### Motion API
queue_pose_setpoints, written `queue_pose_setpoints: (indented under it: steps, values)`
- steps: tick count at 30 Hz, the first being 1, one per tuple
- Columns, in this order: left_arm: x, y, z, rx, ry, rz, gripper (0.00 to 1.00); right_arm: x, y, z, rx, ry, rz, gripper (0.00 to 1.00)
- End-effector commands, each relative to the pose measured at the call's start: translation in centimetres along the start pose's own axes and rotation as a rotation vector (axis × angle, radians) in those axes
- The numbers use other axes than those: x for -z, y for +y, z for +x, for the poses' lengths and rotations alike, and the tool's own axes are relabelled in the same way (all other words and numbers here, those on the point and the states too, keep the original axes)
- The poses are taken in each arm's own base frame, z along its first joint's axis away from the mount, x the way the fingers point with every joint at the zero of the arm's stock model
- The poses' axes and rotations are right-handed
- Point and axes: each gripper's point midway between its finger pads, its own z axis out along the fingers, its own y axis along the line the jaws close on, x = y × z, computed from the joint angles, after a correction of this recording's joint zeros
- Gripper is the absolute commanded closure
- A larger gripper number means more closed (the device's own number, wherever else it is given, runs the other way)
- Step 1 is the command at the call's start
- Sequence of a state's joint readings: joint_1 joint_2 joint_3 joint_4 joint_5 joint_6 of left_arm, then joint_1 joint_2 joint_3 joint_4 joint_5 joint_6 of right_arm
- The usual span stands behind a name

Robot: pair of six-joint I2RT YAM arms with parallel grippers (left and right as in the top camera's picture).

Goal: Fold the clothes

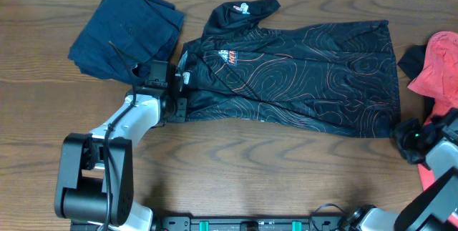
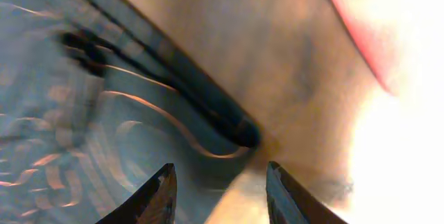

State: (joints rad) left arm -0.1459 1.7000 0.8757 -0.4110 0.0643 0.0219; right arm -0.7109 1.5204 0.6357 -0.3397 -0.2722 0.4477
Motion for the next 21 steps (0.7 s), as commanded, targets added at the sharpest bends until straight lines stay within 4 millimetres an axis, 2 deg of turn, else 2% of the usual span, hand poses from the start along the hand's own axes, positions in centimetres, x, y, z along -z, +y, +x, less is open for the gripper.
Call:
queue_pose_setpoints:
  steps: [1,4,5,8,13,19,21]
  values:
    - [-0.1,0.1,0.3,0.003,0.01,0.002,0.94,-1.3,-1.2,0.7,-0.029,0.043,0.058,0.71]
    - [0.1,0.3,0.6,0.006,0.021,-0.009,0.94,-1.5,-1.6,0.7,-0.04,0.05,0.069,0.95]
    - [0.3,0.7,0.7,0.008,0.023,-0.025,0.94,-1.3,-1.6,0.5,-0.049,0.043,0.066,0.99]
    - [1.5,1.9,0.8,0.015,0.022,-0.083,0.94,-0.2,-1.6,-0.4,-0.076,0.018,0.061,0.99]
    - [4.2,2.4,0.1,0.034,-0.037,-0.091,0.94,2.8,-1.3,-1.3,-0.125,-0.011,0.073,0.99]
    - [7.3,3.3,1.1,0.037,-0.055,-0.143,0.94,6.0,-5.5,-0.1,-0.216,-0.044,0.334,0.99]
    - [7.9,3.3,1.3,0.044,-0.058,-0.144,0.94,6.4,-6.1,0.0,-0.218,-0.05,0.372,0.99]
